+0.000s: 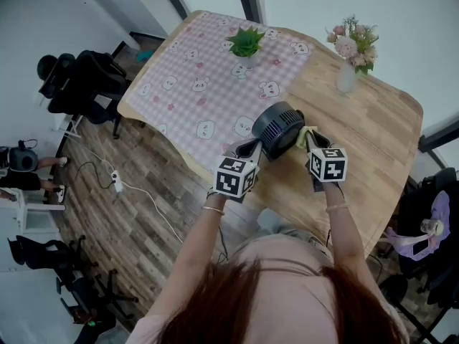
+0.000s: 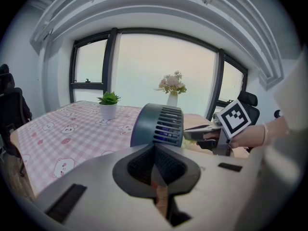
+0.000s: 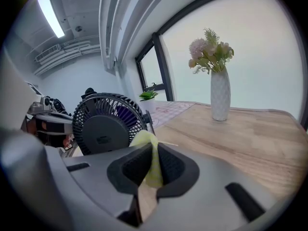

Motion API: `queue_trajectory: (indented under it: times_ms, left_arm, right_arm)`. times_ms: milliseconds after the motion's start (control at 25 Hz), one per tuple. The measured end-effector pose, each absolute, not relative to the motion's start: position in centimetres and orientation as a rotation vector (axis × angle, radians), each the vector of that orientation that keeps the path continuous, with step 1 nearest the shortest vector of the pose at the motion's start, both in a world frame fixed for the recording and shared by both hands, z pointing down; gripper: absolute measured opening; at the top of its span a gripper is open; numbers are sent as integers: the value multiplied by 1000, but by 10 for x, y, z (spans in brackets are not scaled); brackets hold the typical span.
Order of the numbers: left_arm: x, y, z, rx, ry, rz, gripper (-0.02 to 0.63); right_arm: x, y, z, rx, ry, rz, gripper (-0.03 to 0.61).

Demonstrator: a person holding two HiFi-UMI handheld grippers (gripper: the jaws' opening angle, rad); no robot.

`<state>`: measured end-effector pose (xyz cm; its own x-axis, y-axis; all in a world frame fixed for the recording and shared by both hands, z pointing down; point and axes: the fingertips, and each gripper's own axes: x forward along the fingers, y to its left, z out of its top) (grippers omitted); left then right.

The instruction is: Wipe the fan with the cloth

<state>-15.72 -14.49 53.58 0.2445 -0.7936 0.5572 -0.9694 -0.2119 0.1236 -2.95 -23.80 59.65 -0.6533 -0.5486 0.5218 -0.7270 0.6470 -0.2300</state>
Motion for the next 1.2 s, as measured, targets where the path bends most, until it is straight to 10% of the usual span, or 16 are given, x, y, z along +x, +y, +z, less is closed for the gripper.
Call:
queue_trajectory:
  times_ms: [1200]
  left_arm:
    - [-157, -143, 536, 2046, -1630, 510, 11]
  right_arm:
    - [-47, -147, 560, 778, -2555, 464, 31]
